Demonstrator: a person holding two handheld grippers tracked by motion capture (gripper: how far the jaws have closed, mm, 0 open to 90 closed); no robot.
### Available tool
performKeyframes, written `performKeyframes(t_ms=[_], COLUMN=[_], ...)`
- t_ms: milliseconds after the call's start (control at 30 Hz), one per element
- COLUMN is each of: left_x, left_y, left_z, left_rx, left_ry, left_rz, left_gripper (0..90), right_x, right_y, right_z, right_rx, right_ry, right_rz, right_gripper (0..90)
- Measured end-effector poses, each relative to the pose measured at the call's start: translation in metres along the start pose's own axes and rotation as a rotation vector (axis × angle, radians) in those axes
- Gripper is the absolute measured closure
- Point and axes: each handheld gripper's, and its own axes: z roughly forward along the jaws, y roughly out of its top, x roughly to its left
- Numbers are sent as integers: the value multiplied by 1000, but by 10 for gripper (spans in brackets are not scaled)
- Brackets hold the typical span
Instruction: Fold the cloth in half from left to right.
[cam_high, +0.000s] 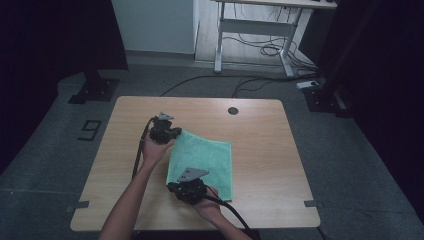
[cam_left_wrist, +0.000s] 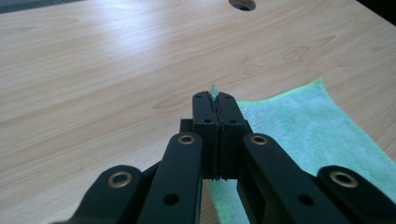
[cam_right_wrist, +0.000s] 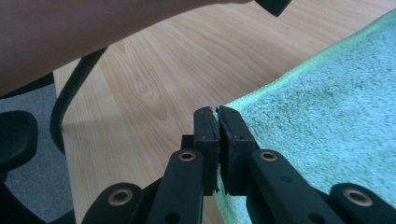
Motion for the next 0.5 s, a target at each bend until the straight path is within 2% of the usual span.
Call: performKeyframes(t_ms=[200, 333, 400, 500], left_x=[-1, 4, 2, -1], left_y=[-8, 1, 7, 10], left_z=[0, -13, -22, -27], left_rx=[3, -20, -45, -48], left_ry=[-1, 15, 17, 22], left_rz=[1, 1, 14, 31], left_gripper=[887, 887, 887, 886], right_x=[-5, -1, 2, 5], right_y=[-3, 4, 11, 16], right_z=[0, -1, -3, -4], right_rx=[2, -13, -34, -42], right_ry=[-5, 12, 19, 29], right_rz=[20, 2, -14, -20], right_gripper=[860, 859, 859, 859])
